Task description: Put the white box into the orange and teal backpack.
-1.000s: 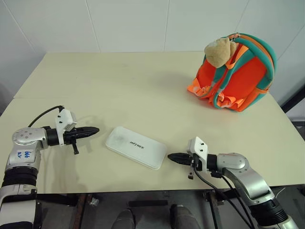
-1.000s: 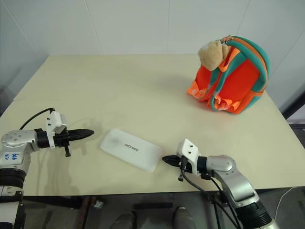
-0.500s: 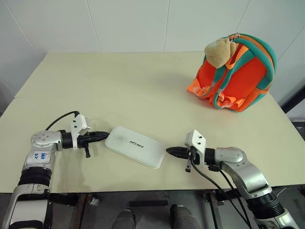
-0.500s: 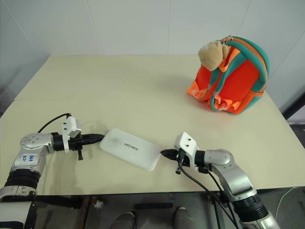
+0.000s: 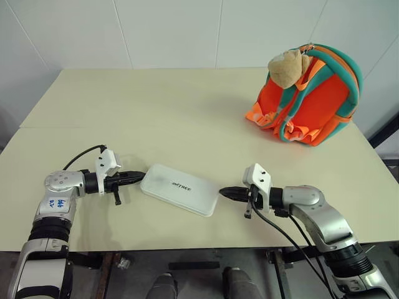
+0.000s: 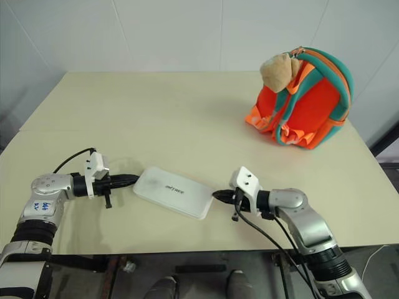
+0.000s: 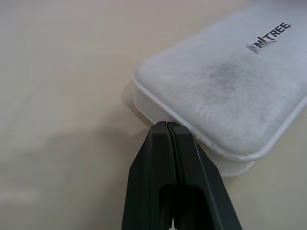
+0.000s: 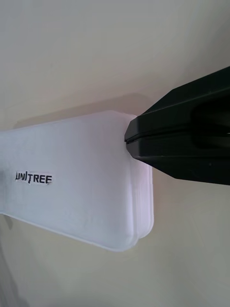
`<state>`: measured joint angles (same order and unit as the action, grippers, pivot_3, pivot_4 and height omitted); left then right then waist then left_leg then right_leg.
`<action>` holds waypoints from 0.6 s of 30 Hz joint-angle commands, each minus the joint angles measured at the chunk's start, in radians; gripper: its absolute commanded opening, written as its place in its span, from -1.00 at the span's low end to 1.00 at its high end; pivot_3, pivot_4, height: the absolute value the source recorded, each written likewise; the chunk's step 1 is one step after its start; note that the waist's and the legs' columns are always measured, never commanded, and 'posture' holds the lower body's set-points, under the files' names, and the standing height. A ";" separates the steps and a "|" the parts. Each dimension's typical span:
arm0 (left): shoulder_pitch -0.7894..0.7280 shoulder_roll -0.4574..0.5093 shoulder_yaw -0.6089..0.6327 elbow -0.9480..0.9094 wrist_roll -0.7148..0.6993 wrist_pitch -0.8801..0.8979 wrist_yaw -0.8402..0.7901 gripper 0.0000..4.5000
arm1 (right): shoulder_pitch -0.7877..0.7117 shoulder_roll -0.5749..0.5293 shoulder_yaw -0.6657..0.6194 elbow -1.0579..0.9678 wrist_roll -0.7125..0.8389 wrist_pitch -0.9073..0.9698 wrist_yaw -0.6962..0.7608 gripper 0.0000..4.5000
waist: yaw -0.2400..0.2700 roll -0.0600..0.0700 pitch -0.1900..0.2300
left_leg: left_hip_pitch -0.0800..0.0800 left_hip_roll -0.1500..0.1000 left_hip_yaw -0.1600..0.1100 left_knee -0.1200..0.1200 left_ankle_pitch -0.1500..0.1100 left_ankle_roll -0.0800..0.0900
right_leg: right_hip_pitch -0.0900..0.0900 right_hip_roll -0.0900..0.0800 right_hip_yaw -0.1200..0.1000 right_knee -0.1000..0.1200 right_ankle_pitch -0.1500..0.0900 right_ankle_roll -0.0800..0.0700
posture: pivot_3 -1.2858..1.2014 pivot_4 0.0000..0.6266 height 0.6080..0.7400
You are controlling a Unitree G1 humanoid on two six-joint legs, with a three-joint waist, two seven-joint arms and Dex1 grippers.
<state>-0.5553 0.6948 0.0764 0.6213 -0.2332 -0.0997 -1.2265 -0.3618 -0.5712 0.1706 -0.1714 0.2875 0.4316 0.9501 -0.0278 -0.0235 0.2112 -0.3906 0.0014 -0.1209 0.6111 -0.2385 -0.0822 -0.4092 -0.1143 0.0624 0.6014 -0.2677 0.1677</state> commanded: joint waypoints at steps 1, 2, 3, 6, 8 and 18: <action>0.009 0.008 0.009 -0.032 -0.010 -0.014 -0.010 -0.99 | 0.022 -0.037 -0.040 -0.052 0.033 0.010 0.026 -1.00 | 0.001 0.000 0.000 | 0.000 0.000 0.000 0.000 0.000 0.000 | 0.000 0.000 0.000 0.000 0.000 0.000 | 0.03 -0.52 1.00; 0.010 0.008 0.010 -0.030 -0.009 -0.014 -0.010 -0.99 | 0.029 -0.043 -0.041 -0.058 0.037 0.014 0.029 -1.00 | 0.001 0.000 0.000 | 0.000 0.000 0.000 0.000 0.000 0.000 | 0.000 0.000 0.000 0.000 0.000 0.000 | 0.03 -0.52 1.00; 0.012 0.008 0.010 -0.030 -0.009 -0.015 -0.010 -0.99 | 0.037 -0.048 -0.039 -0.067 0.042 0.022 0.033 -1.00 | 0.001 0.000 0.000 | 0.000 0.000 0.000 0.000 0.000 0.000 | 0.000 0.000 0.000 0.000 0.000 0.000 | 0.03 -0.52 1.00; 0.018 0.008 0.010 -0.035 -0.009 -0.015 -0.009 -0.99 | 0.071 -0.056 -0.035 -0.097 0.055 0.044 0.033 -1.00 | 0.000 0.000 0.000 | 0.000 0.000 0.000 0.000 0.000 0.000 | 0.000 0.000 0.000 0.000 0.000 0.000 | 0.03 -0.52 1.00; 0.018 0.008 0.010 -0.037 -0.009 -0.013 -0.008 -0.99 | 0.086 -0.057 -0.033 -0.110 0.059 0.056 0.031 -1.00 | -0.001 0.000 0.000 | 0.000 0.000 0.000 0.000 0.000 0.000 | 0.000 0.000 0.000 0.000 0.000 0.000 | 0.03 -0.52 1.00; 0.020 0.010 0.014 -0.046 -0.011 -0.009 -0.007 -0.99 | 0.094 0.003 0.018 -0.094 0.040 0.042 0.005 -1.00 | -0.001 0.000 0.000 | 0.000 0.000 0.000 0.000 0.000 0.000 | 0.000 0.000 0.000 0.000 0.000 0.000 | 0.03 -0.52 1.00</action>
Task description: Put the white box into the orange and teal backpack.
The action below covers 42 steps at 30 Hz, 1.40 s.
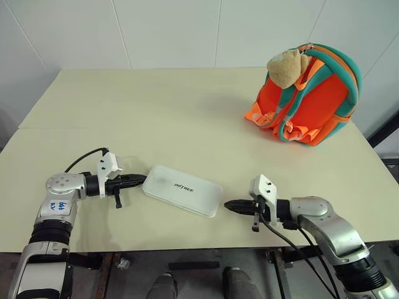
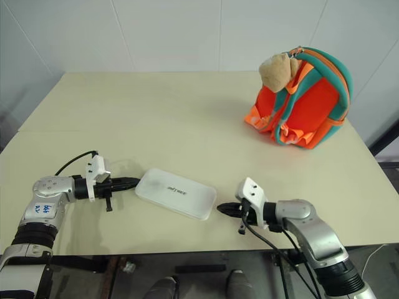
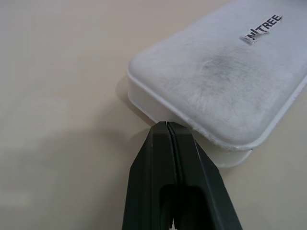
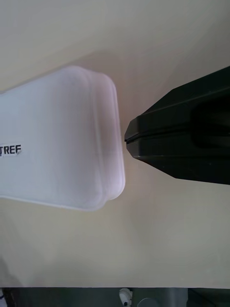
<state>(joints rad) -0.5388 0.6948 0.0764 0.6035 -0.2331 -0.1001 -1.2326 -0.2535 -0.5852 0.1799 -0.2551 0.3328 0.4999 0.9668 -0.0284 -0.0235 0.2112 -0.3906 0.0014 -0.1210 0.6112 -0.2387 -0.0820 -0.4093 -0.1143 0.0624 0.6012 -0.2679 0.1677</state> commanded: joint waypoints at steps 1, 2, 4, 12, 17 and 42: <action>0.004 0.010 0.015 -0.031 -0.012 -0.007 0.000 -0.99 | -0.026 0.026 0.011 0.005 -0.010 -0.034 -0.015 -1.00 | 0.000 0.000 0.000 | 0.000 0.000 0.000 0.000 0.000 0.000 | 0.000 0.000 0.000 0.000 0.000 0.000 | 0.03 -0.52 1.00; 0.003 0.010 0.015 -0.031 -0.013 -0.006 0.000 -0.99 | -0.034 0.032 0.012 0.017 -0.013 -0.040 -0.017 -1.00 | 0.000 0.000 0.000 | 0.000 0.000 0.000 0.000 0.000 0.000 | 0.000 0.000 0.000 0.000 0.000 0.000 | 0.03 -0.52 1.00; 0.009 0.007 0.015 -0.041 -0.016 -0.001 0.000 -0.99 | -0.052 0.041 0.014 0.044 -0.020 -0.055 -0.017 -1.00 | 0.001 0.000 0.000 | 0.000 0.000 0.000 0.000 0.000 0.000 | 0.000 0.000 0.000 0.000 0.000 0.000 | 0.03 -0.52 1.00; 0.066 -0.021 0.006 -0.115 -0.033 0.037 0.003 -0.99 | -0.097 0.040 0.000 0.128 -0.042 -0.109 0.001 -1.00 | 0.000 0.000 0.000 | 0.000 0.000 0.000 0.000 0.000 0.000 | 0.000 0.000 0.000 0.000 0.000 0.000 | 0.03 -0.52 1.00; 0.090 -0.043 0.001 -0.150 -0.039 0.057 0.004 -0.99 | -0.114 0.016 -0.020 0.169 -0.050 -0.132 0.021 -1.00 | 0.001 0.000 0.000 | 0.000 0.000 0.000 0.000 0.000 0.000 | 0.000 0.000 0.000 0.000 0.000 0.000 | 0.03 -0.52 1.00; 0.159 -0.104 0.004 -0.305 -0.063 0.175 0.053 -0.99 | -0.187 -0.031 -0.080 0.402 -0.126 -0.308 0.051 -1.00 | 0.000 0.000 0.000 | 0.000 0.000 0.000 0.000 0.000 0.000 | 0.001 0.000 0.000 0.000 0.000 0.000 | 0.03 -0.52 1.00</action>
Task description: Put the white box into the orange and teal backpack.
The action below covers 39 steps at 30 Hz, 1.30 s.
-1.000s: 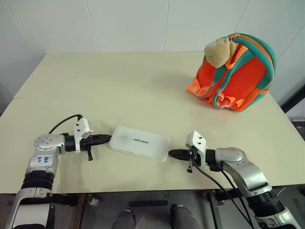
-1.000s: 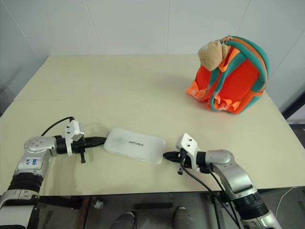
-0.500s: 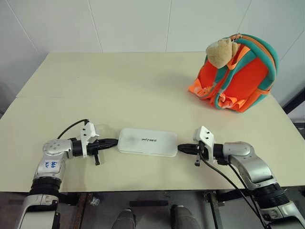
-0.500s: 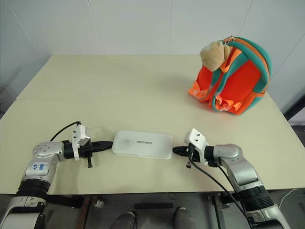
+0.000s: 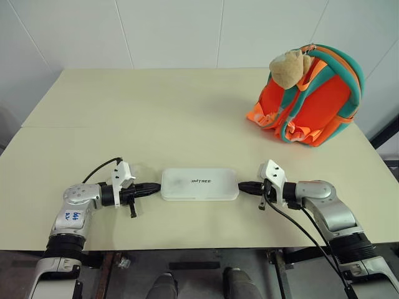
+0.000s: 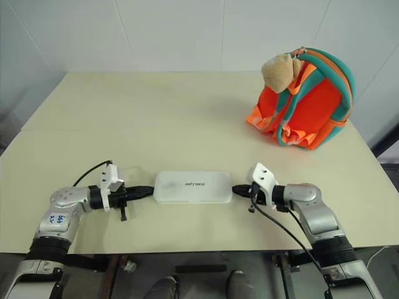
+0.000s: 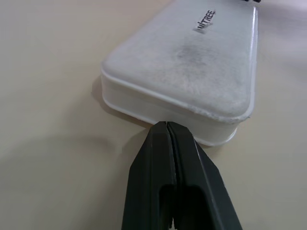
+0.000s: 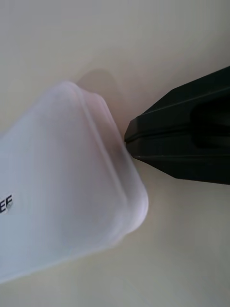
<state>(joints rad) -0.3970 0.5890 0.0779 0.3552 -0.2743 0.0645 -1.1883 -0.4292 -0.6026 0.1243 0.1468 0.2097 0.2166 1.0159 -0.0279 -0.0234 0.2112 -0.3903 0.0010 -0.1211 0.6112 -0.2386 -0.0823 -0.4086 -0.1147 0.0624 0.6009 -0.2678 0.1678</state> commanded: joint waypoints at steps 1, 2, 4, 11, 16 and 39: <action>0.022 0.005 0.003 -0.064 -0.022 0.019 0.015 -0.99 | -0.013 -0.017 -0.027 0.005 -0.003 -0.022 0.005 -1.00 | 0.000 0.000 0.000 | 0.000 0.000 0.000 0.000 0.000 0.000 | 0.000 0.000 0.000 0.000 0.000 0.000 | 0.03 -0.52 1.00; 0.025 0.007 0.004 -0.069 -0.022 0.026 0.020 -0.99 | -0.014 -0.020 -0.028 0.008 -0.003 -0.020 0.008 -1.00 | 0.000 0.000 0.000 | 0.000 0.000 0.000 0.000 0.000 0.000 | 0.000 0.000 0.000 0.000 0.000 0.000 | 0.03 -0.52 1.00; 0.027 0.017 0.011 -0.071 -0.018 0.045 0.035 -0.91 | -0.014 -0.034 -0.034 0.014 0.000 -0.011 0.021 -1.00 | 0.000 0.000 0.000 | 0.000 0.000 0.000 0.000 0.000 0.000 | 0.000 0.000 0.000 0.000 0.000 0.000 | 0.03 -0.52 1.00; 0.008 0.104 0.044 -0.029 -0.029 0.087 0.038 -0.06 | -0.018 -0.132 -0.088 0.048 0.017 0.001 0.072 -0.30 | 0.000 0.000 0.000 | 0.000 0.000 0.000 0.000 0.000 0.000 | 0.000 0.000 0.000 0.000 0.000 0.000 | 0.03 -0.52 1.00; -0.039 0.174 0.071 -0.003 -0.069 0.255 0.023 0.61 | -0.071 -0.184 -0.131 0.057 0.065 0.068 0.128 0.44 | -0.005 0.001 0.000 | 0.000 0.000 0.000 0.000 0.000 0.000 | 0.000 0.000 0.000 0.000 0.000 0.000 | 0.03 -0.52 1.00; -0.156 0.048 0.186 -0.098 -0.400 1.337 0.304 1.00 | -0.111 -0.183 0.023 -0.200 0.160 0.532 0.135 0.99 | -0.001 0.000 0.000 | 0.000 -0.001 -0.001 0.000 -0.001 0.000 | 0.000 0.000 0.000 0.001 -0.002 0.001 | 0.03 -0.52 1.00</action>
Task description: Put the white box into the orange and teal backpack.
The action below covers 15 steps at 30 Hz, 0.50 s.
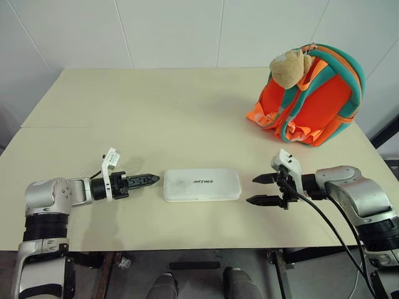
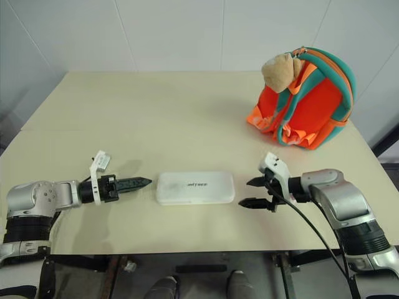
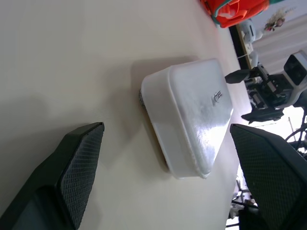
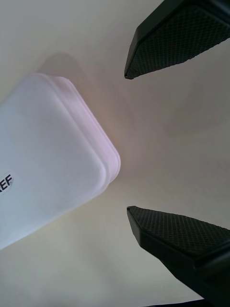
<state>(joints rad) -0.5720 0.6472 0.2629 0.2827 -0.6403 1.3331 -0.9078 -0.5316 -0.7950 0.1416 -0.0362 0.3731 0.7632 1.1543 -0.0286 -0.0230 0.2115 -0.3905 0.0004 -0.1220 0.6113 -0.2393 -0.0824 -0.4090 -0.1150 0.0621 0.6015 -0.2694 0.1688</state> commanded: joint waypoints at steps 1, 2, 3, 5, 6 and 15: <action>0.025 -0.013 0.002 -0.035 -0.040 0.087 0.033 1.00 | -0.010 0.016 0.009 -0.012 -0.006 -0.022 -0.008 0.99 | 0.000 0.000 0.000 | 0.000 0.000 0.000 0.000 0.000 0.000 | 0.000 0.000 0.000 0.000 0.000 0.000 | 0.03 -0.52 1.00; 0.031 -0.011 -0.001 -0.044 -0.046 0.106 0.038 1.00 | -0.014 0.021 0.014 -0.006 -0.010 -0.026 -0.012 0.99 | 0.000 0.000 0.000 | 0.000 0.000 0.000 0.000 0.000 0.000 | 0.000 0.000 0.000 0.000 0.000 0.000 | 0.03 -0.52 1.00; 0.037 -0.009 -0.004 -0.051 -0.052 0.114 0.041 1.00 | -0.018 0.027 0.018 0.000 -0.013 -0.031 -0.015 0.99 | 0.000 0.000 0.000 | 0.000 0.000 0.000 0.000 0.000 -0.001 | 0.000 0.000 0.000 0.000 0.000 0.000 | 0.03 -0.52 1.00; 0.035 -0.015 0.007 -0.046 -0.062 0.138 0.057 1.00 | -0.029 0.041 0.024 0.011 -0.015 -0.038 -0.019 0.99 | 0.000 0.000 0.000 | 0.000 0.000 0.000 0.000 0.000 -0.001 | 0.000 0.000 0.000 -0.001 0.000 0.000 | 0.03 -0.52 1.00; 0.035 -0.019 0.012 -0.045 -0.066 0.143 0.065 1.00 | -0.032 0.046 0.025 0.012 -0.016 -0.041 -0.022 0.99 | 0.000 0.000 0.000 | 0.000 0.000 0.000 0.000 0.000 -0.001 | 0.000 0.000 0.000 -0.001 0.000 0.000 | 0.03 -0.52 1.00; 0.010 -0.088 0.038 -0.017 -0.076 0.203 0.151 1.00 | -0.046 0.096 0.043 0.008 -0.018 -0.051 -0.040 0.99 | 0.004 0.000 0.000 | 0.000 0.000 0.000 0.000 0.000 -0.001 | 0.001 0.000 0.000 -0.001 0.000 0.000 | 0.03 -0.52 1.00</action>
<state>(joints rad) -0.5730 0.5857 0.3179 0.2453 -0.7102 1.4874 -0.7887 -0.5647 -0.7034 0.1895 -0.0006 0.3512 0.7218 1.1162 -0.0251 -0.0231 0.2113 -0.3901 0.0001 -0.1219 0.6119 -0.2396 -0.0837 -0.4077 -0.1153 0.0622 0.6009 -0.2694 0.1689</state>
